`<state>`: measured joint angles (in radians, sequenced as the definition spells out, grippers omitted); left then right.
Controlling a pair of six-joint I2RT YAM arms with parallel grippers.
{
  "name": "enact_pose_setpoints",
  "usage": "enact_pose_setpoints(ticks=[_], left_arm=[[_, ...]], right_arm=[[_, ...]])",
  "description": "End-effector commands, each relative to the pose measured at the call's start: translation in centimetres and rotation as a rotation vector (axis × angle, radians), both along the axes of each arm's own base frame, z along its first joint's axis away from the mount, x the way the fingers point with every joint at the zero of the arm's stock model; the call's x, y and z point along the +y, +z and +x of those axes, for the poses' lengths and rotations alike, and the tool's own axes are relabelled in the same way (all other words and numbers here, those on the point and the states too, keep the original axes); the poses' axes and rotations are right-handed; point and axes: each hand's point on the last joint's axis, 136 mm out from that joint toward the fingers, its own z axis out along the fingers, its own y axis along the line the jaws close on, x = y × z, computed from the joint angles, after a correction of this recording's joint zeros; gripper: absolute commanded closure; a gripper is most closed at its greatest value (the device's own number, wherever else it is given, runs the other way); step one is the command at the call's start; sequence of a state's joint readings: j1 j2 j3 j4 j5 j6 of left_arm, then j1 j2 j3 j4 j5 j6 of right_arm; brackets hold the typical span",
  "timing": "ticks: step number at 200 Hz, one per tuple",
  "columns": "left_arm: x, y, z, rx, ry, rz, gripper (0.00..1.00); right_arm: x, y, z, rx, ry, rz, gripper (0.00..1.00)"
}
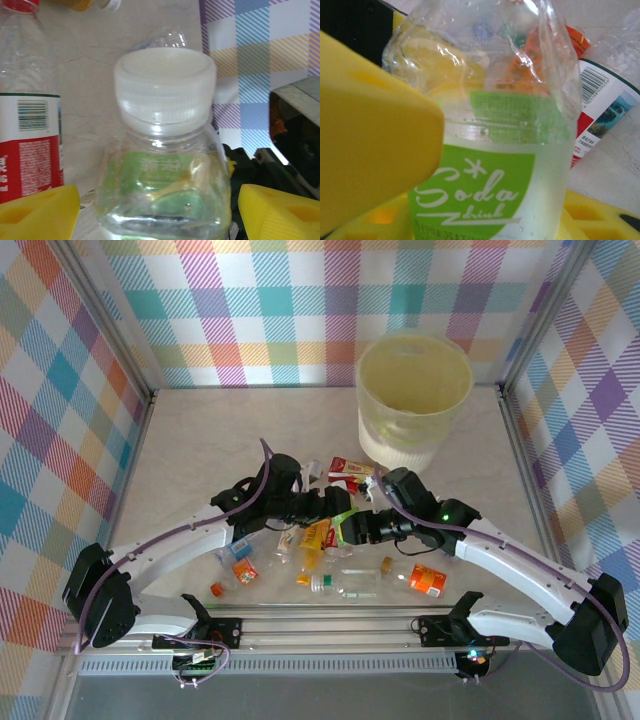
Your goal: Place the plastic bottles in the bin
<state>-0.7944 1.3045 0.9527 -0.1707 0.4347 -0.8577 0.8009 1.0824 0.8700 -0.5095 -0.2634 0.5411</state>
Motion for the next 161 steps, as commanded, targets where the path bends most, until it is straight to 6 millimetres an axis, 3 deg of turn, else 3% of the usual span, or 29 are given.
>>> enact_pose_setpoints(ticks=[1,52,99,161], left_arm=[[-1.2,0.8,-0.5,0.017,-0.034,-0.061,0.18],[-1.4,0.6,-0.4,0.026,-0.032,-0.060,0.22],[-1.2,0.9,-0.3,0.017,-0.024,-0.063,0.33],[-0.6,2.0,0.4,-0.003,-0.002,-0.095,0.41]], right_arm=[[1.0,2.0,0.1,-0.043,0.024,0.063,0.50],[1.1,1.9,0.2,-0.041,0.021,0.072,0.50],[1.1,1.7,0.3,-0.037,0.016,0.068,0.50],[1.0,1.9,0.0,-0.036,0.022,0.073,0.42]])
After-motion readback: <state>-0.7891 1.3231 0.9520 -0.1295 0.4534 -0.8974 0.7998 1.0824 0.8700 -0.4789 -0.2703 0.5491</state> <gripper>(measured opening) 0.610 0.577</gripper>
